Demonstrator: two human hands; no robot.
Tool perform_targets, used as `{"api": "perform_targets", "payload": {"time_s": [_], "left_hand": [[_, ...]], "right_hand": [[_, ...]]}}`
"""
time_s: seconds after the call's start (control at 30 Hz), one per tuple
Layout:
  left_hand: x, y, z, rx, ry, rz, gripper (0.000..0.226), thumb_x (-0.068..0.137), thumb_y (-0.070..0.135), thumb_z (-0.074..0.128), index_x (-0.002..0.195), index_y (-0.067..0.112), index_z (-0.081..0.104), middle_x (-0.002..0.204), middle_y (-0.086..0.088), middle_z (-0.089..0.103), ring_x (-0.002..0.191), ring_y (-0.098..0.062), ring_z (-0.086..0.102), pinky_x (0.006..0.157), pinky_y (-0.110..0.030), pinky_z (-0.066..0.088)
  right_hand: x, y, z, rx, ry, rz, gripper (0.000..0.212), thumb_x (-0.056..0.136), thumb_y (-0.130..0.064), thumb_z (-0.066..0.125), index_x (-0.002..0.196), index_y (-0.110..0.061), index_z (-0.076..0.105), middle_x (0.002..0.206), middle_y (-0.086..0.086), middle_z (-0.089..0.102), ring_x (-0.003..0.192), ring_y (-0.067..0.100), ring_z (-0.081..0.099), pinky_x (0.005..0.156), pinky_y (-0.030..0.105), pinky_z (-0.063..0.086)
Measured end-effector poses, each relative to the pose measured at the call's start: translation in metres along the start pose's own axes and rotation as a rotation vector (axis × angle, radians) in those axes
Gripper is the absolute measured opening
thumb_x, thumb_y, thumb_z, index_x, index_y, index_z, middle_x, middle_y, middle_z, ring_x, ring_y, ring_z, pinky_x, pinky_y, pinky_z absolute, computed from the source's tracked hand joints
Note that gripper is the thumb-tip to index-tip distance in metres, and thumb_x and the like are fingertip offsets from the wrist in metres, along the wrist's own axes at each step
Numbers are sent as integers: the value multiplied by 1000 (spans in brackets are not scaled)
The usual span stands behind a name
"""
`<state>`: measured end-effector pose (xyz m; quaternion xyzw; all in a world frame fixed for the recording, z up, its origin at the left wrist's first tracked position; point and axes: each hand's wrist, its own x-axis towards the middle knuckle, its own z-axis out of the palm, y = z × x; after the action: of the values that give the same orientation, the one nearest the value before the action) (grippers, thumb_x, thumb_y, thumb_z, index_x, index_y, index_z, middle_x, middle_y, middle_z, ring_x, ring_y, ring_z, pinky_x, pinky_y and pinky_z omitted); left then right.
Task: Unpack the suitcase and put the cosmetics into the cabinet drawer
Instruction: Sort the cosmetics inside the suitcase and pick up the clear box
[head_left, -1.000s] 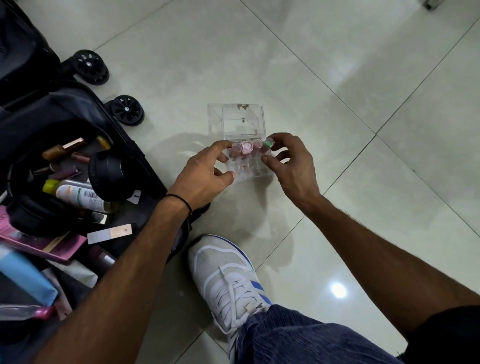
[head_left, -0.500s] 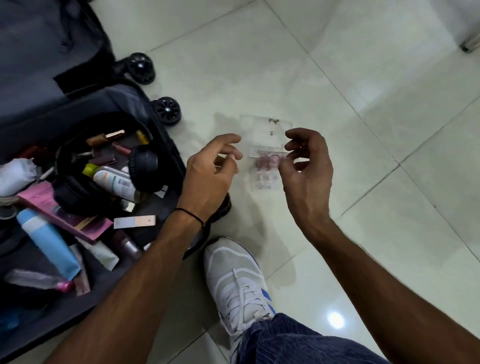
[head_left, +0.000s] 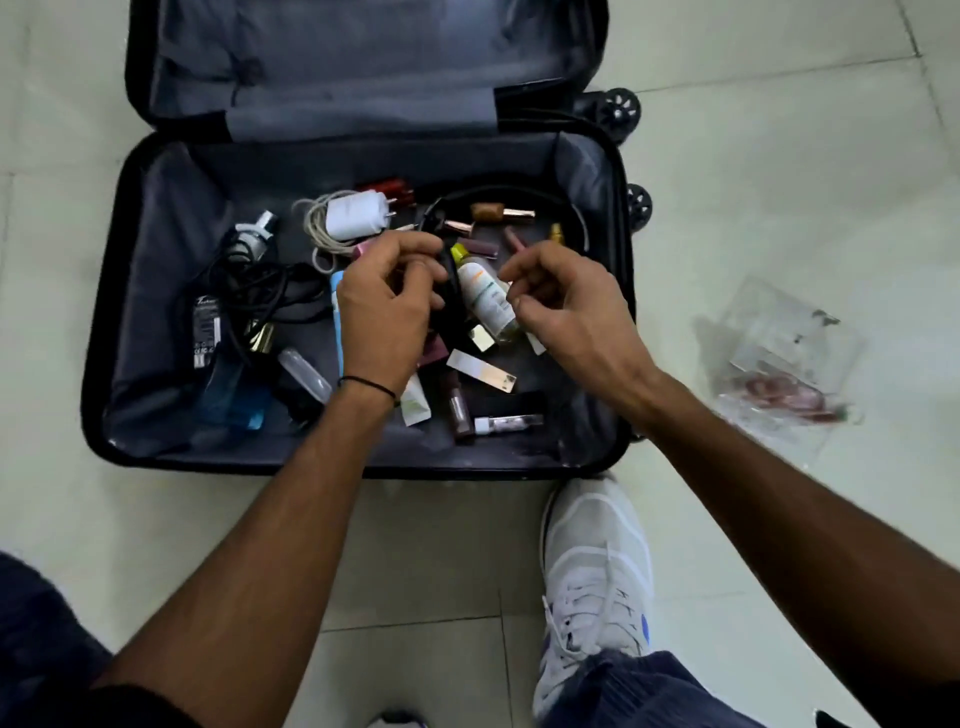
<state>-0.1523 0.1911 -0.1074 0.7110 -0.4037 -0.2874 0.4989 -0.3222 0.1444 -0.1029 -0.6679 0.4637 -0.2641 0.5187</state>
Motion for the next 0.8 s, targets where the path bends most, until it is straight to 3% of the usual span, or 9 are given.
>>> {"api": "perform_targets", "payload": {"time_s": [0.1, 0.27, 0.4, 0.47, 0.6, 0.73, 0.8], "left_hand": [[-2, -21, -26, 50, -10, -71, 20, 91, 1, 49, 93, 10, 66, 73, -6, 66, 59, -14, 60, 58, -22, 49], [-15, -56, -55, 161, -95, -220, 19, 92, 1, 50, 89, 12, 65, 72, -4, 64, 60, -10, 59, 61, -23, 50], [-20, -79, -78, 312, -137, -346, 12, 88, 9, 55, 91, 16, 65, 81, -8, 69, 74, -24, 68, 64, -38, 57], [-20, -86, -91, 354, -109, -385, 13, 84, 12, 56, 90, 17, 67, 81, -8, 69, 73, -29, 69, 65, -45, 60], [-19, -94, -102, 419, -72, -441, 16, 87, 3, 57, 94, 16, 65, 80, -1, 67, 66, -19, 69, 69, -40, 59], [-22, -92, -101, 534, -91, -373, 26, 82, 1, 62, 106, 10, 67, 97, -7, 68, 88, -24, 64, 84, -36, 53], [-23, -92, -99, 575, -159, -364, 30, 81, 4, 65, 109, 13, 66, 97, -6, 69, 87, -24, 64, 85, -38, 54]], "right_hand": [[6, 4, 10, -76, -104, 53, 14, 87, -6, 61, 95, -13, 70, 82, -2, 71, 76, 14, 68, 73, 28, 57], [15, 12, 30, -167, -258, 223, 16, 87, -4, 61, 91, -16, 71, 77, 5, 74, 64, 20, 72, 68, 43, 63], [19, 17, 45, -498, -375, 71, 19, 88, -11, 59, 98, -18, 73, 90, 1, 74, 81, 22, 70, 78, 39, 58], [19, 15, 51, -542, -404, 18, 20, 88, -11, 59, 100, -17, 73, 91, 1, 73, 86, 21, 67, 78, 37, 55], [18, 14, 66, -450, -441, -36, 19, 89, -11, 60, 100, -18, 73, 86, -3, 73, 78, 12, 66, 75, 34, 54], [17, 8, 88, -402, -490, -181, 17, 90, -10, 59, 101, -14, 72, 93, -2, 74, 83, 14, 67, 78, 37, 53], [19, 3, 100, -446, -549, -275, 23, 91, -13, 56, 110, -14, 68, 101, 1, 72, 89, 22, 67, 78, 42, 54]]}}
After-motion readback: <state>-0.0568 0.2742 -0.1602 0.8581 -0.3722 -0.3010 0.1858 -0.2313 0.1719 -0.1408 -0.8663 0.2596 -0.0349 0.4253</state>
